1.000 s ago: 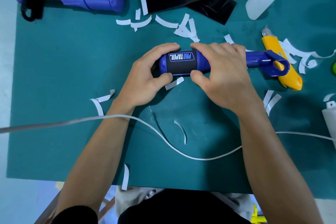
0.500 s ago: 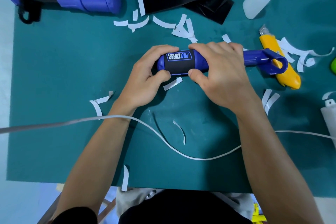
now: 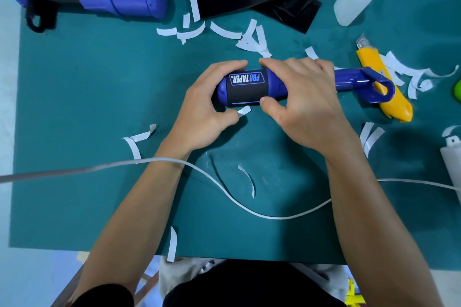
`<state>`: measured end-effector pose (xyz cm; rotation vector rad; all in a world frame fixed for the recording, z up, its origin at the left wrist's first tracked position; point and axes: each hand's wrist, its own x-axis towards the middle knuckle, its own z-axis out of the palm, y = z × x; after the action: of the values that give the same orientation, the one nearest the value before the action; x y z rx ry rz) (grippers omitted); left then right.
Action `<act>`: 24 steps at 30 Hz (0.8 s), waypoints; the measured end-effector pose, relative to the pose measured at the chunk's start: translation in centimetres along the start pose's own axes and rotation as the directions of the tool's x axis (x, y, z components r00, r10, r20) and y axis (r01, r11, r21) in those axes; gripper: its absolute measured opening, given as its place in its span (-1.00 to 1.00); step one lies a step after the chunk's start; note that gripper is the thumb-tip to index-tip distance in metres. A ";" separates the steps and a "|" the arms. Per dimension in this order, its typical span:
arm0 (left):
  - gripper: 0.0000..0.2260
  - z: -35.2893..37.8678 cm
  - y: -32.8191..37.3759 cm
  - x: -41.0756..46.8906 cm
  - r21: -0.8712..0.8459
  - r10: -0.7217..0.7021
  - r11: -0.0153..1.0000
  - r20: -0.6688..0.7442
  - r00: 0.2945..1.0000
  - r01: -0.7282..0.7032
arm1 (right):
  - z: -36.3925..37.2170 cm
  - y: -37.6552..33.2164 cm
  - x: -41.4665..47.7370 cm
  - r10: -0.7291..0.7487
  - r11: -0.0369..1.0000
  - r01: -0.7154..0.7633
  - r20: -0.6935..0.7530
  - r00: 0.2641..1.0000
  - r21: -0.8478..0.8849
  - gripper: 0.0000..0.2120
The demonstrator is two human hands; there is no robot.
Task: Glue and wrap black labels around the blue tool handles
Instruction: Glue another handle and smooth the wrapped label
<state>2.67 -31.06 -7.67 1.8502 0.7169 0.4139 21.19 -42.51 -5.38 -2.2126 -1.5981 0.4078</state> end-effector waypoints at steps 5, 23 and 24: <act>-0.59 1.4 0.1 0.0 0.096 0.033 0.995 -0.139 0.990 -0.020 | 0.3 -0.2 0.2 0.012 1.000 -0.012 -0.023 1.000 0.000 -0.48; -0.68 0.6 -0.3 0.4 0.121 0.021 0.993 -0.079 0.997 -0.012 | 0.1 1.0 0.3 -0.013 0.997 0.009 0.046 0.999 0.073 -0.46; -0.67 0.5 -0.3 0.4 0.091 0.017 0.996 -0.074 0.997 -0.010 | 0.1 1.1 0.3 -0.009 0.997 0.005 0.047 0.999 0.076 -0.46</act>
<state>3.14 -31.08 -8.14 1.9336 0.7852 0.4681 22.13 -42.55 -5.96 -2.1555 -1.5871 0.5137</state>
